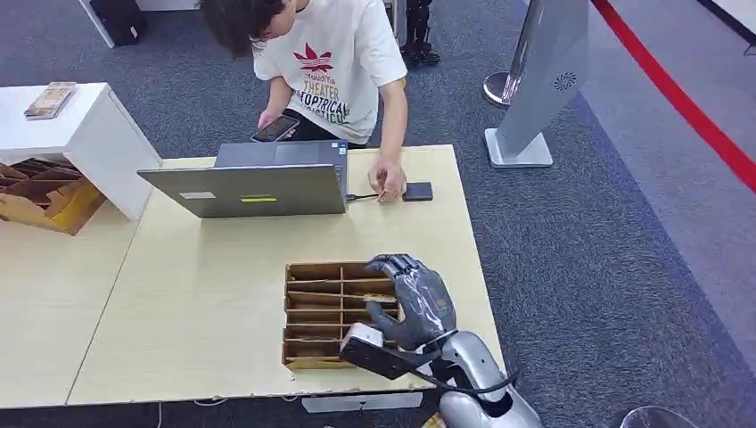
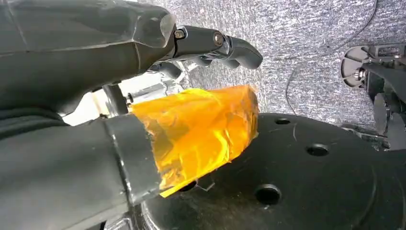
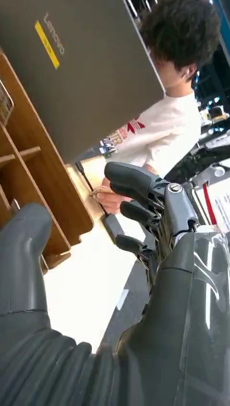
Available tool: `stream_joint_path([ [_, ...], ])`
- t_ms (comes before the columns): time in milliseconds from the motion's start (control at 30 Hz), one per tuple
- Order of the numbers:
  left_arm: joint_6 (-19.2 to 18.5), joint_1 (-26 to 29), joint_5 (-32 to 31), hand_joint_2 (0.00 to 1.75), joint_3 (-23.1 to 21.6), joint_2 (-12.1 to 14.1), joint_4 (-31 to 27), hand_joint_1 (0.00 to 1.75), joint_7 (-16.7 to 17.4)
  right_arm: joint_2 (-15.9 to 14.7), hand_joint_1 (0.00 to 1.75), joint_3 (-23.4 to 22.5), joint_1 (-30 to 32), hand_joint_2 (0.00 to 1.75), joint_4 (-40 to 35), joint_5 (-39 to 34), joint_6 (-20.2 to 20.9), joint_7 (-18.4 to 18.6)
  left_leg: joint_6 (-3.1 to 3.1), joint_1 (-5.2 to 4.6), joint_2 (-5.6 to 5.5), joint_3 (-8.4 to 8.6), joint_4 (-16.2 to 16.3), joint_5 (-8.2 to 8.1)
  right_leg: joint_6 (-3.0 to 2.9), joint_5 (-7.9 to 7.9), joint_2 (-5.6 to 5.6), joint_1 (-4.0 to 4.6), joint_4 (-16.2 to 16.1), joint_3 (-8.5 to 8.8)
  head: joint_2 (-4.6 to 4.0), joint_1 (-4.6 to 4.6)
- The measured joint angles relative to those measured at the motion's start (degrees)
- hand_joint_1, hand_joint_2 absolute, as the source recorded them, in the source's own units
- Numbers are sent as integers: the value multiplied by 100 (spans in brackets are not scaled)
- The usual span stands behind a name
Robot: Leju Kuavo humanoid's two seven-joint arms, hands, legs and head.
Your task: Pass the card to the sensor for recognition and then transmit it.
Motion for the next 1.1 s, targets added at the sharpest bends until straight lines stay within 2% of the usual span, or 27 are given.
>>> stream_joint_path([
  [500,-13,1,24,0,-85,0,0,0,2,0,70,-138,-5,175,113,59,-18,15,0,0,0,0,0,0,0,0,0,0,0,0,0,0],
  [733,-2,3,98,0,-85,0,0,0,-20,0,72,-315,74,175,-291,48,-190,-7,0,0,1,0,1,0,0,0,1,0,0,-1,0,0],
  [867,-9,3,140,0,-85,0,0,0,-26,-2,63,-352,144,175,-564,-28,-90,-92,0,0,1,0,0,0,0,0,1,0,0,-2,0,0],
  [1100,-22,3,184,0,-85,0,0,0,-52,-2,65,-310,278,175,-614,-107,96,-120,0,0,1,0,0,0,0,0,1,0,0,-1,0,0],
])
